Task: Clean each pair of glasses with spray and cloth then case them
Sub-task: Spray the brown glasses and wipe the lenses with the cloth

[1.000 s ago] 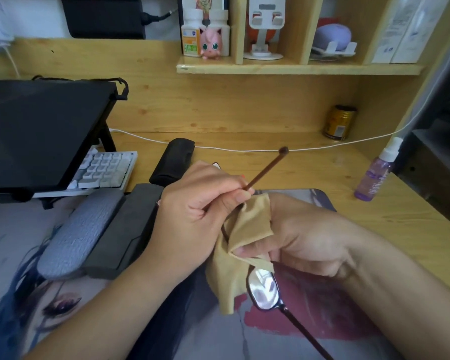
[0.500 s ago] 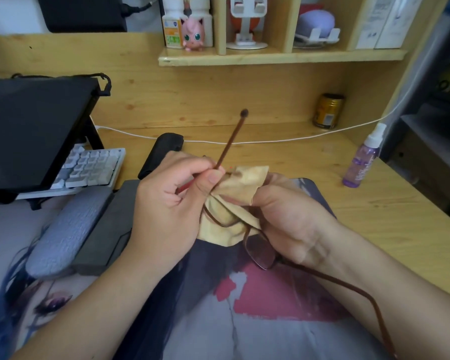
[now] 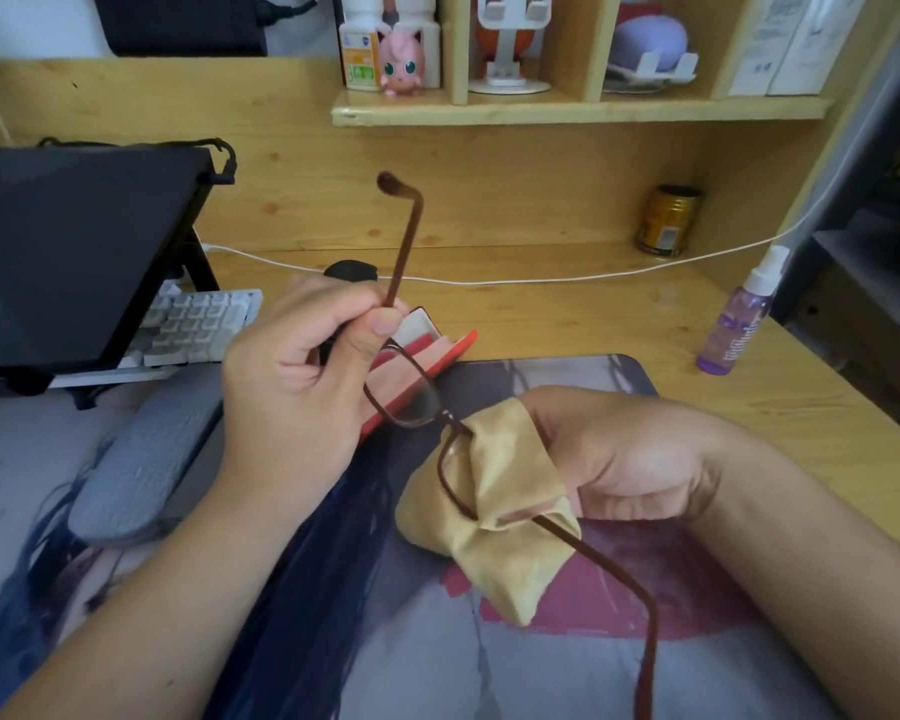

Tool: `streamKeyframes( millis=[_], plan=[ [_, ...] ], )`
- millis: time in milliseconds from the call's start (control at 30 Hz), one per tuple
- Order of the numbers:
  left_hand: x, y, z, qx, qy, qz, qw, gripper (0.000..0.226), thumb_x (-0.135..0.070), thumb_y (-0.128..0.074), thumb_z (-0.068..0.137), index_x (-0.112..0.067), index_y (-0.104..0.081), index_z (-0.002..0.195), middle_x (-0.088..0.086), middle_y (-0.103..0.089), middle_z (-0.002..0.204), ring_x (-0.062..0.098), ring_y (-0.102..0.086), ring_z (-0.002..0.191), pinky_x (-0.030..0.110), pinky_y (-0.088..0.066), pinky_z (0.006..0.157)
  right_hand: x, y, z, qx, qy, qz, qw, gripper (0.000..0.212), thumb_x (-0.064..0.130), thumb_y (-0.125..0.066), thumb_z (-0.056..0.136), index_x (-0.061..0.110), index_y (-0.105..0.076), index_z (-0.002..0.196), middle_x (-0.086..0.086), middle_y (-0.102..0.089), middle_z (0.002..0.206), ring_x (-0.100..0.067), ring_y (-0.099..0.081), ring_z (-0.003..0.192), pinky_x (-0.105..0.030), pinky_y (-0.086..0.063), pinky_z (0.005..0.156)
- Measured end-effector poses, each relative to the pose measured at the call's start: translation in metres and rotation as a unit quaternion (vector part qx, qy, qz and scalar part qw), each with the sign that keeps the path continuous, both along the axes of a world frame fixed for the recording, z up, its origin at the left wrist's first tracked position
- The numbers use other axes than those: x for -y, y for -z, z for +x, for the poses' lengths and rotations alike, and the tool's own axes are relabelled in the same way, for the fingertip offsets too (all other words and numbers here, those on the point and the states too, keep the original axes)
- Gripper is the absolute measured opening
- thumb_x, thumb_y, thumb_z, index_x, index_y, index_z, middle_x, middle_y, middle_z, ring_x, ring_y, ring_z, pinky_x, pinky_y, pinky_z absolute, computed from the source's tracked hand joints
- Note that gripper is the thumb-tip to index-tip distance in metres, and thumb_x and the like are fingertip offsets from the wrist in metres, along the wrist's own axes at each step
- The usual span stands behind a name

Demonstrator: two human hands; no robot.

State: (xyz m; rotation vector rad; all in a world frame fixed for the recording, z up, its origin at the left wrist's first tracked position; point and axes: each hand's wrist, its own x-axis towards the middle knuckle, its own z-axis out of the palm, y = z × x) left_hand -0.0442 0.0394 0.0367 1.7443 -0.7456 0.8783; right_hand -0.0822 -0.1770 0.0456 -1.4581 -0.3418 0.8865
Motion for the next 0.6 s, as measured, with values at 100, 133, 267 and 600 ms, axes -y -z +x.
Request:
streamKeyframes(
  millis=[100,133,267,600],
  plan=[
    [0.001,0.001,0.001,-0.031,0.018,-0.004,0.999,0.009,-0.011,-0.063,0.098,-0.018,-0.069,0.096,0.002,-0.069,0.091,0.022,-0.065,0.088,0.033,-0.052,0.080,-0.011,0.001,-0.004,0.065,0.048,-0.049,0.996,0.029,-0.015,-0.071,0.071,-0.016,-0.061,0.099,-0.013,-0.065,0.088,-0.020,-0.065,0.084,-0.032,-0.053,0.075],
    [0.001,0.001,0.001,-0.045,0.024,-0.006,0.999,0.010,-0.010,-0.064,0.098,-0.019,-0.069,0.095,0.003,-0.069,0.091,0.021,-0.065,0.087,0.031,-0.052,0.080,-0.013,0.002,-0.005,0.075,0.064,-0.050,0.994,0.022,-0.015,-0.073,0.072,-0.012,-0.065,0.093,-0.009,-0.067,0.083,-0.017,-0.066,0.079,-0.028,-0.055,0.070],
    [-0.001,0.000,0.003,-0.078,0.025,-0.020,0.996,0.009,-0.012,-0.065,0.097,-0.020,-0.070,0.097,0.003,-0.070,0.091,0.016,-0.065,0.087,0.025,-0.051,0.080,-0.019,0.004,-0.007,0.106,0.123,-0.015,0.987,0.016,-0.007,-0.075,0.077,-0.011,-0.063,0.086,-0.011,-0.064,0.082,-0.016,-0.063,0.075,-0.024,-0.052,0.067],
    [-0.003,0.002,0.006,-0.078,-0.008,-0.035,0.996,0.017,-0.014,-0.065,0.098,-0.031,-0.069,0.100,-0.007,-0.071,0.094,0.011,-0.067,0.090,0.025,-0.052,0.083,-0.022,-0.005,-0.005,0.003,0.252,0.082,0.964,0.004,0.006,-0.068,0.082,0.006,-0.072,0.080,-0.005,-0.071,0.075,-0.014,-0.070,0.070,-0.024,-0.056,0.061]
  ],
)
